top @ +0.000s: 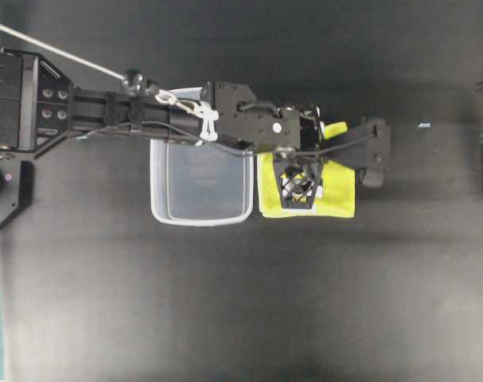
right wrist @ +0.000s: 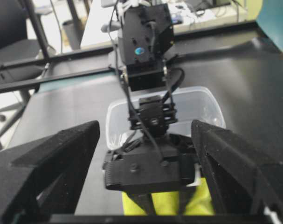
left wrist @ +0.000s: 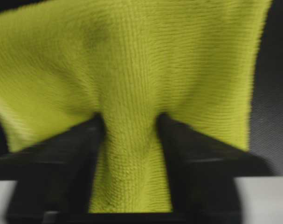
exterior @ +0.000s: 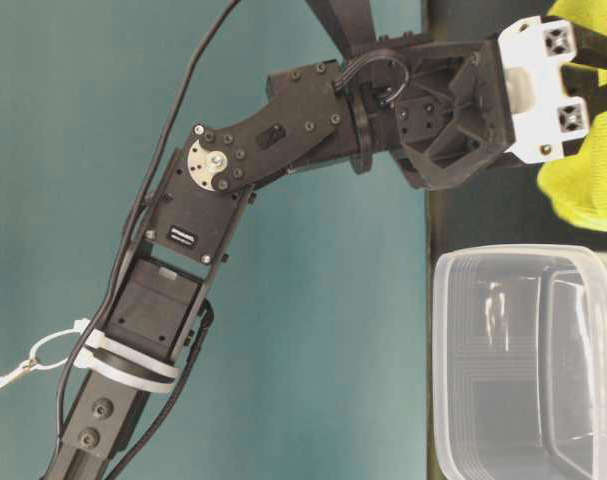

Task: Place the yellow towel into the container with the left arm.
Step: 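Lift the towel and carry it left over the container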

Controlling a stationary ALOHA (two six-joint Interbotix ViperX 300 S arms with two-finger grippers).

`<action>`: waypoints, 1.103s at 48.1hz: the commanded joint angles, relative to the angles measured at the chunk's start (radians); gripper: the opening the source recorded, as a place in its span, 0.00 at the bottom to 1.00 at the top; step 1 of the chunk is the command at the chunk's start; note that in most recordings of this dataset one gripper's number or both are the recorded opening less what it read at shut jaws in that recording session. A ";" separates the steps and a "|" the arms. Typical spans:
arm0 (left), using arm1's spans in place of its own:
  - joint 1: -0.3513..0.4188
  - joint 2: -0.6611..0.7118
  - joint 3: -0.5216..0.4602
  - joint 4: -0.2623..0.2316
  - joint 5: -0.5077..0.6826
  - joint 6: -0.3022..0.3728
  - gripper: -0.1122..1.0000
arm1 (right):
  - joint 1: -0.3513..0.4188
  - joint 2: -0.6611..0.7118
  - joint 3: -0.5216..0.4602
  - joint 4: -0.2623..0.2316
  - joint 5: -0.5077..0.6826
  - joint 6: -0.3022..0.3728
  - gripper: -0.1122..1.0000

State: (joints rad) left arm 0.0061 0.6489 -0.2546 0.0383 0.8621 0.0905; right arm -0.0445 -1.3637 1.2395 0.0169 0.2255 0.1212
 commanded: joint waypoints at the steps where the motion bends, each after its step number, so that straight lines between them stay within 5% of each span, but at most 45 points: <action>1: -0.006 0.003 -0.002 0.005 -0.003 0.005 0.38 | -0.002 0.006 -0.008 0.005 -0.009 0.002 0.79; 7: -0.006 -0.026 -0.031 0.005 0.002 0.017 0.16 | -0.003 0.006 -0.008 0.005 -0.009 0.002 0.79; 26: 0.005 -0.357 -0.078 0.005 0.250 0.017 0.16 | -0.003 0.006 -0.009 0.003 -0.009 0.000 0.79; 40: 0.012 -0.594 0.186 0.005 0.367 0.015 0.16 | -0.002 0.009 -0.006 0.003 -0.009 0.002 0.79; 53: 0.026 -0.701 0.443 0.005 0.156 0.008 0.16 | -0.003 0.009 -0.006 0.003 -0.018 0.002 0.79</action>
State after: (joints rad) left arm 0.0230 -0.0092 0.1365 0.0399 1.0830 0.0997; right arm -0.0460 -1.3637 1.2410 0.0169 0.2194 0.1212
